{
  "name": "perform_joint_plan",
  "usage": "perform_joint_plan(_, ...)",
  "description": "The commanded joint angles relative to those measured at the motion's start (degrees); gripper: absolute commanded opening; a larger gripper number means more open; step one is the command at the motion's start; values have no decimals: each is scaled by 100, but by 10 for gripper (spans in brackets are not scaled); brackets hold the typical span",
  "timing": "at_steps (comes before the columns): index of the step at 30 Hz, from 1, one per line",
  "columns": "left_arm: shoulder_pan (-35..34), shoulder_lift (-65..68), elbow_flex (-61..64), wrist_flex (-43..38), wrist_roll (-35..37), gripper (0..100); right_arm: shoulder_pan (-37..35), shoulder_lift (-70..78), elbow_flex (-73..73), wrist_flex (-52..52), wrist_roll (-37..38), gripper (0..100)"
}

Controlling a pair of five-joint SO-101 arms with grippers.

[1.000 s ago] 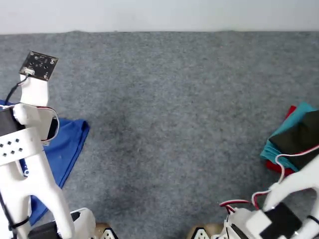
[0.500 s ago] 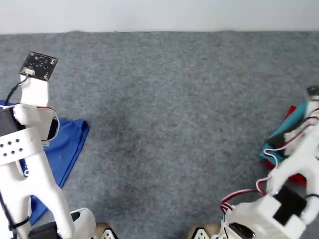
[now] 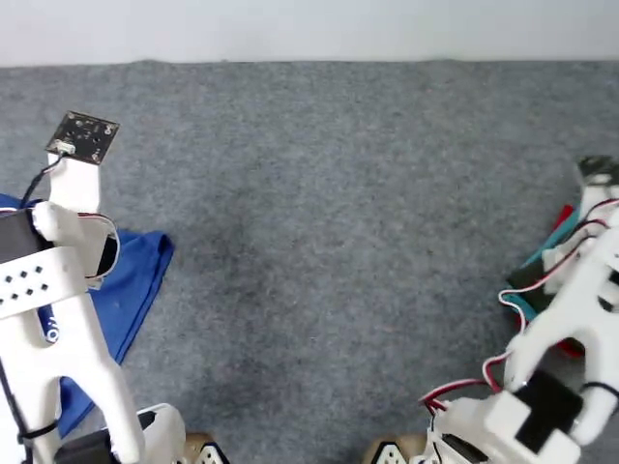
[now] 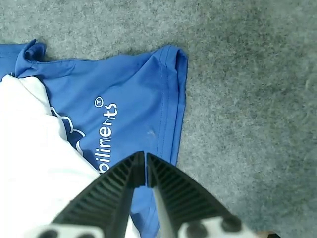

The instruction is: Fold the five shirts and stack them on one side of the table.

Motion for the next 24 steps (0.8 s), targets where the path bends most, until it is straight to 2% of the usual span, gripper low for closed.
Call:
perform_joint_plan(1, 18, -202, -48, 114, -26, 15, -66, -453, -387, -127, -53, 9)
perform_joint_plan(10, -18, -158, 365, 123, -18, 18, -233, -1244, -369, 1648, -62, 9)
perform_joint_plan(13, -290, -149, 743, 123, -44, 27, -303, -1358, -369, 2193, -62, 9)
perform_joint_plan(19, -1749, -149, 1165, 70, -1073, 123, -277, -1420, -360, 2703, -53, 9)
perform_joint_plan(24, -3015, -141, 1543, -316, -2382, 167, -303, -1420, -360, 2712, -53, 9)
